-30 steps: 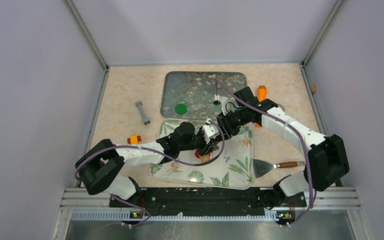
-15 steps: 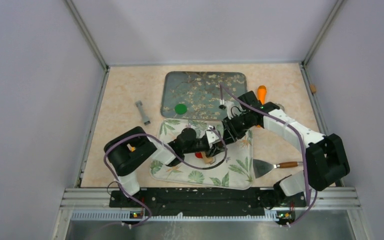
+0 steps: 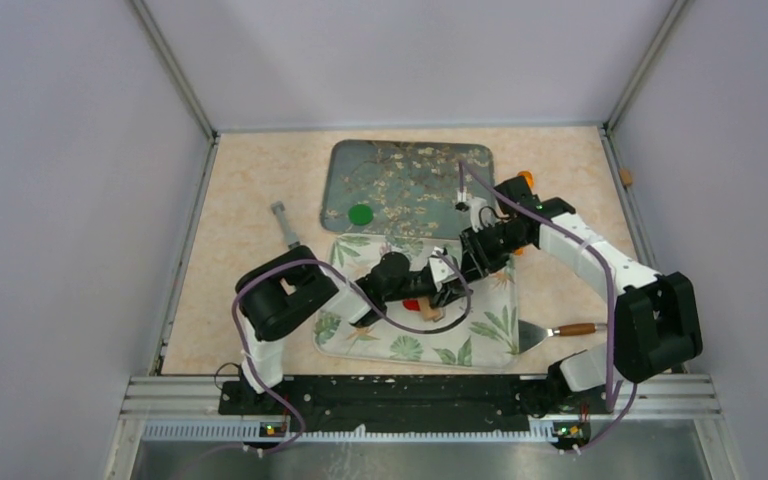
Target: Roll out the dumpling wrappers from the dough
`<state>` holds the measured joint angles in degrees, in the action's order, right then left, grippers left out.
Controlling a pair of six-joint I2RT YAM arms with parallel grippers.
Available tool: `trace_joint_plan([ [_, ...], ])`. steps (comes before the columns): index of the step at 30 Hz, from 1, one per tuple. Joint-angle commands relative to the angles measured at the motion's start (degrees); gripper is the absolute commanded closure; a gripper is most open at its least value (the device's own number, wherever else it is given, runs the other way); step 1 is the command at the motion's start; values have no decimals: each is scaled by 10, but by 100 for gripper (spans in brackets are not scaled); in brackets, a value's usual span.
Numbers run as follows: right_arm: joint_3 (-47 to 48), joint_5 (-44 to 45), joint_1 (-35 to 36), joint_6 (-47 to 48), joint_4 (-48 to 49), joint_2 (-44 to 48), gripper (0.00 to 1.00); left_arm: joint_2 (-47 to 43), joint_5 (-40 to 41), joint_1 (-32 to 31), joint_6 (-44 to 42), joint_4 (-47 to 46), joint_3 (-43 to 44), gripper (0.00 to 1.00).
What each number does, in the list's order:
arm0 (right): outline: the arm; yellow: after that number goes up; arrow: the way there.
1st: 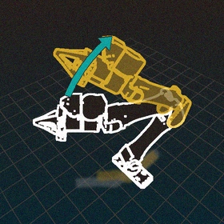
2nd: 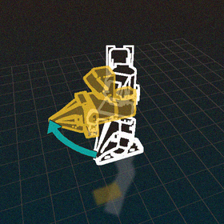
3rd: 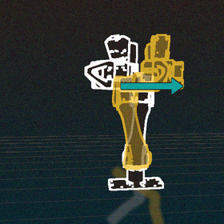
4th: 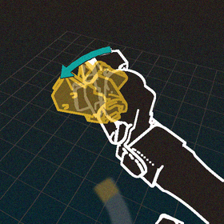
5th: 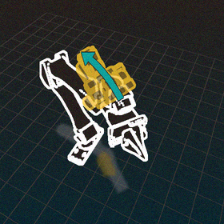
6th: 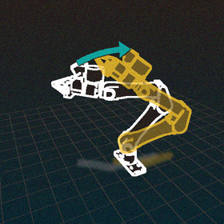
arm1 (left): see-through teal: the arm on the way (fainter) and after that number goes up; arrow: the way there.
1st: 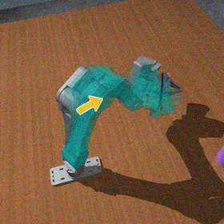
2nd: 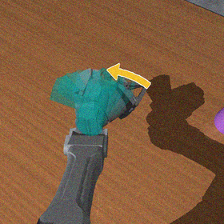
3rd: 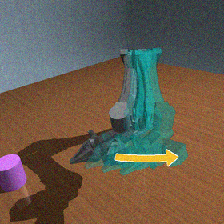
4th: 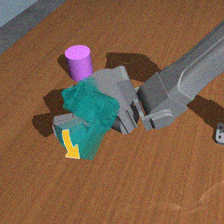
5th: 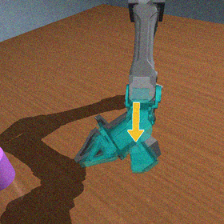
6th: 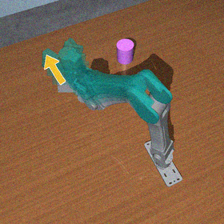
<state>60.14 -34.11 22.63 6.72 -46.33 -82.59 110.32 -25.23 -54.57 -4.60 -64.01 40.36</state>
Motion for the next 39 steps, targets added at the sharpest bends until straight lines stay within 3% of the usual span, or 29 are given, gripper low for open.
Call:
trace_joint_plan([
  [1,23,75,-3,4,-18,7,100,32,39,-8,33,117,41,100],
  [5,38,78,-29,12,-41,12,100,5,7,-4,33,170,62,100],
  [10,85,-22,-43,12,-57,15,100,-62,-13,29,31,263,93,100],
  [13,65,-1,-42,-1,-45,12,100,-88,-43,54,2,351,116,100],
  [21,65,43,-32,12,-22,-39,100,-136,-55,84,-63,455,92,100],
  [29,145,73,-19,21,-82,-39,100,-112,-34,65,-35,366,76,100],
  [30,152,74,-20,23,-89,-35,100,-110,-31,64,-26,358,82,94],
  [33,146,59,-21,33,-94,-24,100,-115,-38,66,-23,359,86,50],
  [35,134,54,-20,29,-86,-18,100,-124,-52,71,-52,378,83,41],
  [39,126,54,-27,9,-76,-16,100,-146,-65,83,-104,362,58,39],
])
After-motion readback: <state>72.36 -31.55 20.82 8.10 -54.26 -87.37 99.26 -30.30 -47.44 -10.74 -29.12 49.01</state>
